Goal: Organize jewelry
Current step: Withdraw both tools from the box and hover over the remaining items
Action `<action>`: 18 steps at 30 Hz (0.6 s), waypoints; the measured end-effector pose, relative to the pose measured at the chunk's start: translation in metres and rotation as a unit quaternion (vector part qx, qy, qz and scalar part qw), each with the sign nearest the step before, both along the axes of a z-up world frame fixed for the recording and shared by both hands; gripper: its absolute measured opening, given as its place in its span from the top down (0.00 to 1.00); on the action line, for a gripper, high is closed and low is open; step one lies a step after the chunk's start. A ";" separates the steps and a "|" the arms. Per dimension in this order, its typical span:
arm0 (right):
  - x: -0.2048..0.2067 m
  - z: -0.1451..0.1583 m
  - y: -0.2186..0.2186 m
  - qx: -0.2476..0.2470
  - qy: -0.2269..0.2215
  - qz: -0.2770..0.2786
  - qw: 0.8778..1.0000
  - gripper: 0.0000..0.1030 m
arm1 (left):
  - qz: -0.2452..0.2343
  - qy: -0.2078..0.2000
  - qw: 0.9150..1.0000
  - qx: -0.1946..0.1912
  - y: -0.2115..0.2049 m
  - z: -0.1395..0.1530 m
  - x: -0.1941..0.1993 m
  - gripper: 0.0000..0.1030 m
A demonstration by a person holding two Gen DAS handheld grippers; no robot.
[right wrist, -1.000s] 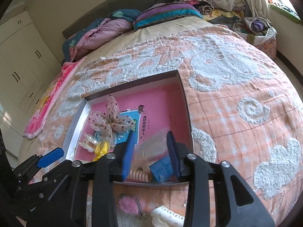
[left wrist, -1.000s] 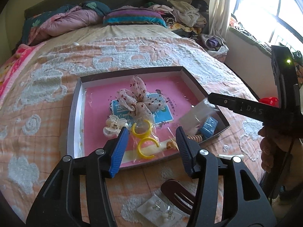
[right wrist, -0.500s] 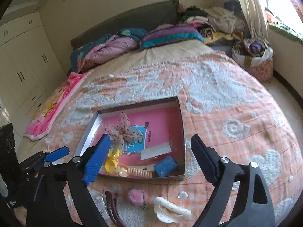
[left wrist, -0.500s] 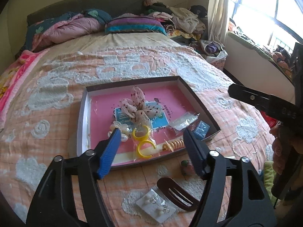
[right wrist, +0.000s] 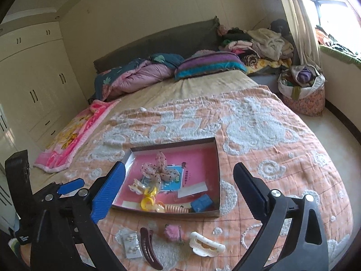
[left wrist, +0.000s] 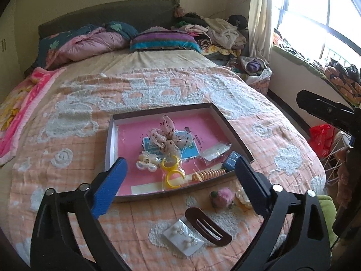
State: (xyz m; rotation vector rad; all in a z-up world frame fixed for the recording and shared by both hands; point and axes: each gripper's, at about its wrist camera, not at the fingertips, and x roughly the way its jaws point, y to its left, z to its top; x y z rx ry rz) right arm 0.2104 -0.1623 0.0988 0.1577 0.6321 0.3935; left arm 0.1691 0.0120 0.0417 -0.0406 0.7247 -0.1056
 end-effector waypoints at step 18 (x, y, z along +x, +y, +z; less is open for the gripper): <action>-0.048 0.046 -0.006 -0.004 -0.051 0.009 0.999 0.04 | 0.004 -0.039 0.999 0.002 0.000 0.036 -0.033 0.09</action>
